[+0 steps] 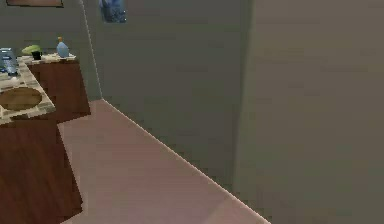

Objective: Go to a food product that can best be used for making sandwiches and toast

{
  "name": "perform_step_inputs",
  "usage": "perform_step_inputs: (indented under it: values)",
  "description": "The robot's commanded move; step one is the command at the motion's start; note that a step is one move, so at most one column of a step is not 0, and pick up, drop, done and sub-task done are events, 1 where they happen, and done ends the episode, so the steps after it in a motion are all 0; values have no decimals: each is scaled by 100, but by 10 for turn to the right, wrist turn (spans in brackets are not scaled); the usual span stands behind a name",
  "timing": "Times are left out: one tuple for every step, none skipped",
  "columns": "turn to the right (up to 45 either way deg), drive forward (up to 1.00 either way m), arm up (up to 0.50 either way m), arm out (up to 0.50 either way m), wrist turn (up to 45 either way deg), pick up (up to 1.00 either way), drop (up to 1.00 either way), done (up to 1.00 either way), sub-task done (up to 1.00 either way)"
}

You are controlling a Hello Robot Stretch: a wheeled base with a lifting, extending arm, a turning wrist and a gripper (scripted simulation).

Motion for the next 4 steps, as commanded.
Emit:
perform_step_inputs:
  values:
    - [-180,0,0,0,0,0,0,0,0]
    - [0,65,0,0,0,0,0,0,0]
    - [-360,0,0,0,0,0,0,0,0]
    - [0,0,0,0,0,0,0,100,0]
